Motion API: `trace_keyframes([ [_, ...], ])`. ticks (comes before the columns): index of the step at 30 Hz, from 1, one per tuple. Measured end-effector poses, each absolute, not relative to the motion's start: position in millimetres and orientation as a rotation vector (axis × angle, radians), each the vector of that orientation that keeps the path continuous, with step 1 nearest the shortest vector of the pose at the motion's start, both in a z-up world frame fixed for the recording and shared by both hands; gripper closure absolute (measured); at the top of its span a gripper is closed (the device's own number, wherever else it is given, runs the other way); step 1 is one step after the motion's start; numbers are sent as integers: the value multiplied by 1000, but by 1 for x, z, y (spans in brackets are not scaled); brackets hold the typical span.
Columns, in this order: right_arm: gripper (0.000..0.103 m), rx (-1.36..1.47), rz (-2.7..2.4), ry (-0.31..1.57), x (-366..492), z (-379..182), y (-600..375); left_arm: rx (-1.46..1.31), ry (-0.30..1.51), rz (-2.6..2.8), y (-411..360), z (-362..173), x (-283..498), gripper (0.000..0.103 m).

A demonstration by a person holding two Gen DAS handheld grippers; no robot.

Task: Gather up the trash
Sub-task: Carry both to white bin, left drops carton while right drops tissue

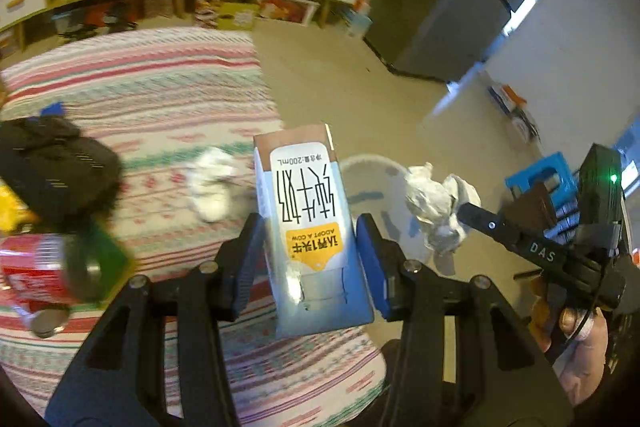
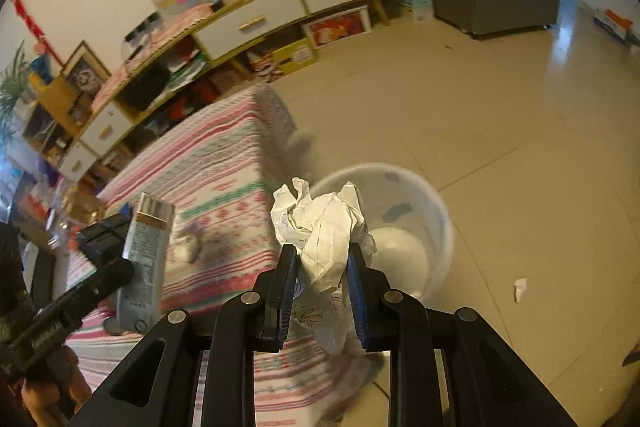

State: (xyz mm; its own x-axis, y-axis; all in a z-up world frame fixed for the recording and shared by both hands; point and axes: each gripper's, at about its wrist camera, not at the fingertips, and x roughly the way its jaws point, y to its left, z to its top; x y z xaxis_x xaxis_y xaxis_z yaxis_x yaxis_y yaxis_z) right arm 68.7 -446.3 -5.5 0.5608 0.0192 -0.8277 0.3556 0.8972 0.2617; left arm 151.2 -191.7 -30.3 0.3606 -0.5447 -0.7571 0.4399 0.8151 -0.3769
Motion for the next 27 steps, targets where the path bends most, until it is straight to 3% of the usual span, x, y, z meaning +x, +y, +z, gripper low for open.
trace_keyframes([
  [8,74,481,-258,954,56,-12,-479,-75,1046,-696,-240,-51,150,54],
  [12,56,501,-275,957,48,-15,-490,-49,1038,-727,-259,-58,148,53],
  [19,51,488,-304,960,35,-11,-500,-24,1021,-773,-277,-66,148,52],
  [20,50,479,-307,964,34,-11,-499,-8,1013,-766,-279,-65,147,50],
  [22,49,457,-311,974,34,-11,-499,21,987,-747,-283,-61,145,30],
  [23,49,452,-311,977,33,-11,-500,29,971,-732,-282,-58,143,25],
  [27,47,442,-315,984,29,-10,-501,50,956,-703,-276,-52,142,20],
])
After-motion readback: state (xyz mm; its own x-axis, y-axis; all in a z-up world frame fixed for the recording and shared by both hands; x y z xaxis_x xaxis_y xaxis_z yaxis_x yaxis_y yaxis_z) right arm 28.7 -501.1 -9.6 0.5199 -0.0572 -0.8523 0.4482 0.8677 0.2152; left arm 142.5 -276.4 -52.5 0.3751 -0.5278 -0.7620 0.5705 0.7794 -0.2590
